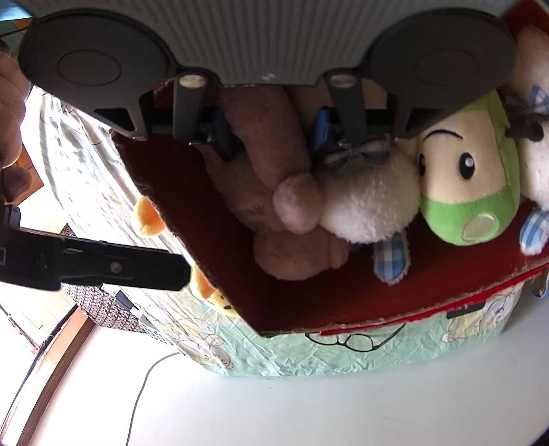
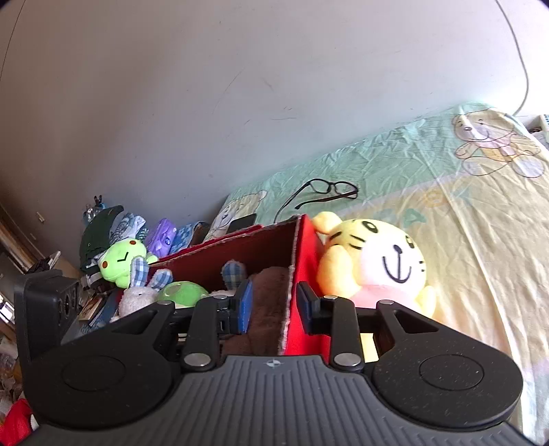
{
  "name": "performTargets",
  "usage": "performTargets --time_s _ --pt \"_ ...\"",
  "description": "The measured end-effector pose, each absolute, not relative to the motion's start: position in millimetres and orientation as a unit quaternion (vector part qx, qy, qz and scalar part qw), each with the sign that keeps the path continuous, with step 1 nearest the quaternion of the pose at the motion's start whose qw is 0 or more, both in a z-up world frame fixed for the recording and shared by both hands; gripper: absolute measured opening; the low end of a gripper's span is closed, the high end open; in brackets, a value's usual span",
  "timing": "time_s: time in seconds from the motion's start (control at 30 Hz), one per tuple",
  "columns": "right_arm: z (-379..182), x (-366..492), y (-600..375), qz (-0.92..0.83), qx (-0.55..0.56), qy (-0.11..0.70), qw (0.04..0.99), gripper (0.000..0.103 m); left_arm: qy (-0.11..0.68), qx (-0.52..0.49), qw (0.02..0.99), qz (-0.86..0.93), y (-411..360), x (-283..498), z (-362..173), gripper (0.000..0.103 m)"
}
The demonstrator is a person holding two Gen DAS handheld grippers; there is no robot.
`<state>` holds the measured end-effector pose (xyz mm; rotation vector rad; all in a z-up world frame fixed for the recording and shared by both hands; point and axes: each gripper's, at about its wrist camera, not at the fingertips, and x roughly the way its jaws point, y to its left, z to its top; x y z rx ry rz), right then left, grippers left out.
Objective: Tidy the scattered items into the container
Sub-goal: 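Move the right gripper to the yellow tiger plush with pink belly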
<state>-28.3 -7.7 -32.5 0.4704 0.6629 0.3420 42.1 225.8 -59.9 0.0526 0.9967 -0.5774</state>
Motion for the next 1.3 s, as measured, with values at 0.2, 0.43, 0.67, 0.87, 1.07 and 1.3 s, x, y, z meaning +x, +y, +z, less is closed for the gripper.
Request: performTargets --time_s 0.2,0.43,0.67,0.87,1.07,1.3 --pt "-55.0 -40.8 -37.4 0.11 0.257 0.347 0.895 0.032 0.464 0.001 0.842 -0.274 238.7 34.6 -52.2 0.05" --pt "-83.6 -45.7 -49.4 0.081 0.246 0.386 0.886 0.032 0.455 -0.029 0.845 -0.278 240.5 30.1 -45.8 0.049" --pt "-99.1 -37.4 -65.0 0.09 0.214 0.405 0.884 0.032 0.418 -0.04 0.862 -0.284 227.1 23.1 -17.7 0.049" --pt "-113.2 -24.9 -82.4 0.126 0.223 0.43 0.866 0.034 0.391 -0.029 0.87 -0.298 189.4 14.7 4.0 0.049" --pt "-129.5 -11.4 -93.2 0.168 0.27 0.446 0.837 0.037 0.393 0.016 0.864 -0.314 136.7 3.7 4.4 0.052" --pt "-147.9 6.4 -107.7 0.198 0.324 0.456 0.805 0.031 0.427 0.045 0.856 -0.288 95.4 11.9 -15.3 0.049"
